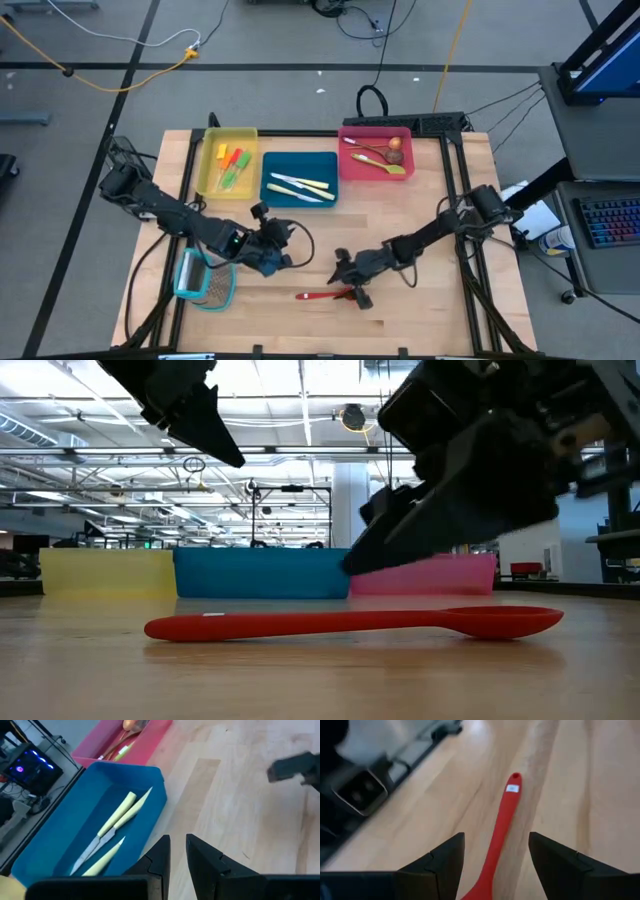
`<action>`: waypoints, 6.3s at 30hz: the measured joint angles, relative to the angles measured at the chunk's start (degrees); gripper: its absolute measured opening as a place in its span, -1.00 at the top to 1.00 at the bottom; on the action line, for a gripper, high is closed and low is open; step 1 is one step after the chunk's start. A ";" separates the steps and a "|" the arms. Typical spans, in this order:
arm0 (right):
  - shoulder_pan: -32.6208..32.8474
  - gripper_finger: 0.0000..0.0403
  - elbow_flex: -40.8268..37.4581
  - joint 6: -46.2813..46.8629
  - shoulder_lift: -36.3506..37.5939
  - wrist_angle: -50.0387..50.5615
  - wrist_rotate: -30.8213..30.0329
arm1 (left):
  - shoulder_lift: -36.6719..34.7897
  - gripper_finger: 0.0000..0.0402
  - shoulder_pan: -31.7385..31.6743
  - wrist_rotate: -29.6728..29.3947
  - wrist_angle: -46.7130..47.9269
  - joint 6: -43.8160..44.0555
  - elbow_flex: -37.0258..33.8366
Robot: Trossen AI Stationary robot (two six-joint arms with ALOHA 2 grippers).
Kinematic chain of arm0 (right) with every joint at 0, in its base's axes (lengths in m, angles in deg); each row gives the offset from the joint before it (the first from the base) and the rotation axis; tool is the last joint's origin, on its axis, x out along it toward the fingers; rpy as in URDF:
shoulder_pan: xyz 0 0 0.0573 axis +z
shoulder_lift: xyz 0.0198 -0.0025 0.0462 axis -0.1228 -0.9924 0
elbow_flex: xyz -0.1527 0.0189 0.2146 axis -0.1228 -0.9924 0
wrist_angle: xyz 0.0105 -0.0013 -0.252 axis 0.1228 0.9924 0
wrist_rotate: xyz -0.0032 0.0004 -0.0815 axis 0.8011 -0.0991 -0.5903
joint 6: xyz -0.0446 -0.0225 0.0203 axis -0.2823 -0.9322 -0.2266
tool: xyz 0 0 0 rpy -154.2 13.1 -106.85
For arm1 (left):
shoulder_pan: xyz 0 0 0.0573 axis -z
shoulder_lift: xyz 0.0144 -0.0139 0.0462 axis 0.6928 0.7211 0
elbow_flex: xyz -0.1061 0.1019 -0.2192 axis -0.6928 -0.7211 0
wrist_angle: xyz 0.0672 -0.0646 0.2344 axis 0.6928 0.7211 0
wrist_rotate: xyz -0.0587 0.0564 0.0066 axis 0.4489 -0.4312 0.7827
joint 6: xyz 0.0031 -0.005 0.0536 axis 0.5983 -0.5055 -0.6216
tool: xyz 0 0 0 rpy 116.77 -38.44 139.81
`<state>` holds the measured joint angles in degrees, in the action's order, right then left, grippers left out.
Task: Pick & Place Kitchen Items
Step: Put the red serving spoon into the red bin, then return to Home Position
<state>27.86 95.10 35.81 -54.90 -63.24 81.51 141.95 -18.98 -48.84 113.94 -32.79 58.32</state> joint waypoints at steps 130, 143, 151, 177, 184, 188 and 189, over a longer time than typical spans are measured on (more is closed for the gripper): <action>-16.05 0.80 5.27 -22.41 29.83 59.94 -36.73 | 0.00 0.67 -0.41 8.65 0.14 2.34 0.00; -44.50 0.79 5.36 -25.83 30.31 59.59 -36.11 | 0.00 0.67 -0.36 8.61 -0.17 7.00 0.00; -51.05 0.79 5.36 -28.42 23.28 59.31 -33.03 | 0.00 0.67 -0.36 8.61 -0.43 8.43 0.00; -52.99 0.47 5.51 -32.38 11.56 36.63 -13.53 | 0.02 0.67 -0.10 8.92 0.27 6.45 0.00; -51.92 0.30 5.47 -30.60 11.73 36.09 -14.03 | 0.02 0.67 -0.10 8.94 0.26 6.49 0.00; -49.22 0.28 5.30 -30.67 13.98 36.60 -17.15 | 0.02 0.67 -0.10 8.92 0.25 6.51 0.00; -48.29 0.28 5.27 -30.66 15.12 36.97 -18.64 | 0.02 0.67 -0.10 8.87 0.25 6.51 0.00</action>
<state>-20.44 100.38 5.14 -39.79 -26.27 62.86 141.98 -19.08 -39.97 114.19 -26.28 58.32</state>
